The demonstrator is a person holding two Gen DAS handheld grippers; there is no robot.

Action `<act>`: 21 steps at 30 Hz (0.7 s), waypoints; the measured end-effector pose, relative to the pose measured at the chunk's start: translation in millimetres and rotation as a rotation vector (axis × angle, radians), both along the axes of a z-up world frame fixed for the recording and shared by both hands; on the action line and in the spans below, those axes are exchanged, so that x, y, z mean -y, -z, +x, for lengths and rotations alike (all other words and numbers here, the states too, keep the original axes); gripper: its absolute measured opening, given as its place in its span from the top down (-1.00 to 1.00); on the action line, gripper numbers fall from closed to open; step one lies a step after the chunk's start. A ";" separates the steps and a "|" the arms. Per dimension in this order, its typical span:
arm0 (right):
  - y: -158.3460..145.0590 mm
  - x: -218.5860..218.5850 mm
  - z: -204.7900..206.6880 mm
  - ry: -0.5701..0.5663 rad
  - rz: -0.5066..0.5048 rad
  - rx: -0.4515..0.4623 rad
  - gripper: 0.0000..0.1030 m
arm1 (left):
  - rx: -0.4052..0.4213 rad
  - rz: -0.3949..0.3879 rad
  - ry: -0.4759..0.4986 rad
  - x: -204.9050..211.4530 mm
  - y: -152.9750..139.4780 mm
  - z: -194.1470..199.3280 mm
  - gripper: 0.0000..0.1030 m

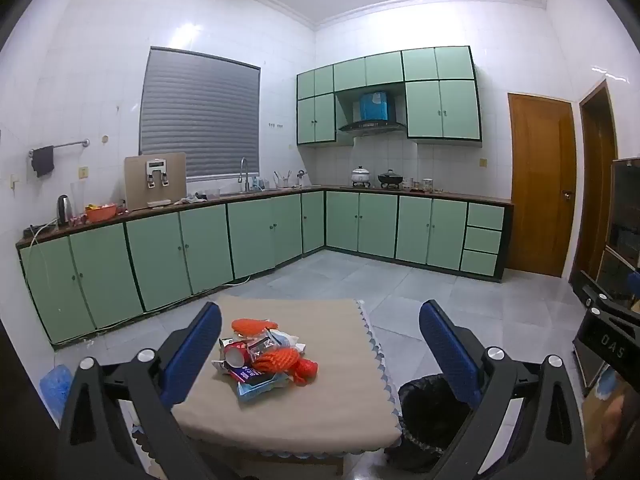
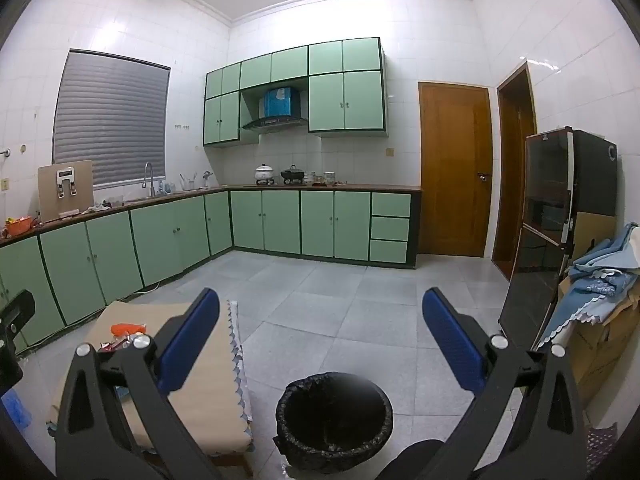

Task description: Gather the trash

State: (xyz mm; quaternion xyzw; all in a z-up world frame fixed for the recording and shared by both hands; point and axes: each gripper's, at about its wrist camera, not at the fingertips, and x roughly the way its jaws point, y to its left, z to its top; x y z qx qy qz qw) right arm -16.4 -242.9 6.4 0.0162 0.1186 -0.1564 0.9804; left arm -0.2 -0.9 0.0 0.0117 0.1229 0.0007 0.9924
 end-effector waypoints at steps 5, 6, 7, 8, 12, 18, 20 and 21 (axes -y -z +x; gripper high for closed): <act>-1.2 -2.8 1.2 -0.006 -0.009 0.002 -0.91 | 0.007 -0.003 -0.005 -1.2 0.0 -4.6 -0.89; -1.6 -3.4 1.4 -0.007 -0.011 0.003 -0.91 | 0.006 -0.007 -0.004 -3.8 0.8 -5.1 -0.89; -2.1 -4.1 1.7 -0.006 -0.013 0.004 -0.91 | 0.005 -0.008 -0.003 -4.3 1.0 -6.5 -0.89; 2.9 -2.0 -0.5 -0.003 -0.006 0.009 -0.91 | 0.001 -0.010 -0.005 -3.3 0.3 -3.7 -0.89; 0.9 1.0 -7.2 -0.005 -0.008 0.010 -0.91 | -0.014 -0.017 -0.012 -5.4 -0.2 2.4 -0.89; -1.3 1.1 2.1 -0.007 -0.003 0.002 -0.91 | -0.022 -0.015 -0.016 -3.3 1.3 4.9 -0.89; -1.5 0.6 2.3 -0.005 -0.004 0.003 -0.91 | -0.025 -0.016 -0.019 -4.2 1.2 5.5 -0.89; -1.6 0.2 3.0 -0.006 -0.004 0.003 -0.91 | -0.027 -0.016 -0.020 -4.3 1.3 5.6 -0.89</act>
